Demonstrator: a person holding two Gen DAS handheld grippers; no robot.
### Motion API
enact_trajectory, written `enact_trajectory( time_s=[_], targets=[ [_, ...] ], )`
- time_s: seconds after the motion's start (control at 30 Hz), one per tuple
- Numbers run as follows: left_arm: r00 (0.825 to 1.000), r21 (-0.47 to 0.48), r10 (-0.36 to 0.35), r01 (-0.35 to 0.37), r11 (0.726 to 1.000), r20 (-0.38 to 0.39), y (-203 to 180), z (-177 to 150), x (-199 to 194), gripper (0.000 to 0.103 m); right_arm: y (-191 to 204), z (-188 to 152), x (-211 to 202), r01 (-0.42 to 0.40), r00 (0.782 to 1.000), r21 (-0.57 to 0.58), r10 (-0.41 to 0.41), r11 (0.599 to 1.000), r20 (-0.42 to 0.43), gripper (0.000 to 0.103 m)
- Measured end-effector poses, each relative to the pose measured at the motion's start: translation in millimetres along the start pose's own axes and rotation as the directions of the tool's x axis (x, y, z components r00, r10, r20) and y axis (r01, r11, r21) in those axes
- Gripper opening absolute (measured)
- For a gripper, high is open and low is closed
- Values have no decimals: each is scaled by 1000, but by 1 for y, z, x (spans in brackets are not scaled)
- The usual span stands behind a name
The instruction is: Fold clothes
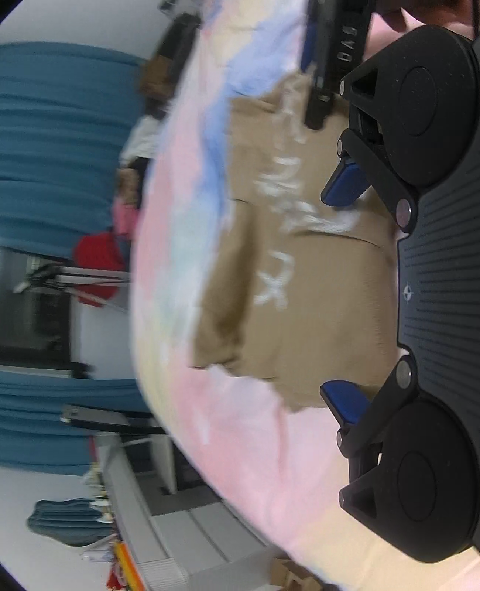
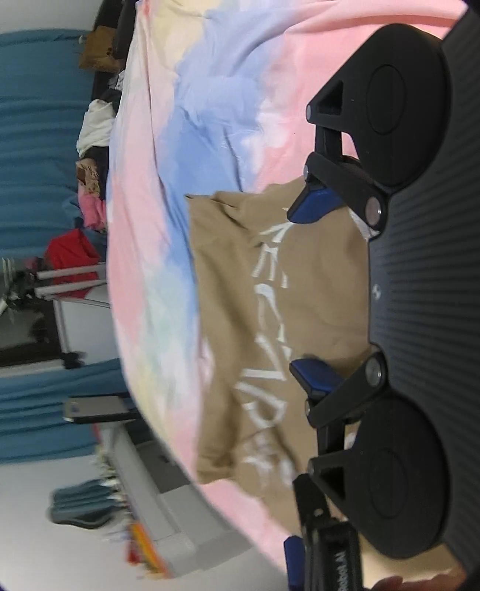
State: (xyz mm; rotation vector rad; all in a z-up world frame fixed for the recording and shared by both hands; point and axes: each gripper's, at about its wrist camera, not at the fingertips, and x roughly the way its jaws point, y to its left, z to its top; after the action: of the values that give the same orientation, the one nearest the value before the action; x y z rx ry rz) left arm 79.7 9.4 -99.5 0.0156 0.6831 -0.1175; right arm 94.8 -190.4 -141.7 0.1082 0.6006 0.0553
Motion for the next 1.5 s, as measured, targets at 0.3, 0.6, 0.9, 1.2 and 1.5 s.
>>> enact_trajectory(
  time_s=[0.3, 0.6, 0.9, 1.2, 1.5],
  targets=[
    [996, -33, -26, 24, 999, -82, 9, 15, -18, 101, -3, -4, 5, -11, 1000, 12, 11, 1000, -24, 82],
    [898, -554, -394, 230, 800, -196, 60, -1, -11, 102, 1, -1, 6, 5, 999, 25, -4, 1000, -47, 84],
    [907, -806, -419, 218, 550, -41, 94, -25, 26, 96, 5, 1, 11, 27, 999, 30, -26, 999, -46, 84],
    [954, -827, -298, 168, 536, 0, 106, -29, 24, 48, 7, 2, 12, 37, 999, 40, -35, 999, -39, 85],
    [949, -792, -292, 268, 548, 119, 107, -18, 1, 24, -22, 21, -32, -333, 940, 491, 325, 805, 105, 85]
  ],
)
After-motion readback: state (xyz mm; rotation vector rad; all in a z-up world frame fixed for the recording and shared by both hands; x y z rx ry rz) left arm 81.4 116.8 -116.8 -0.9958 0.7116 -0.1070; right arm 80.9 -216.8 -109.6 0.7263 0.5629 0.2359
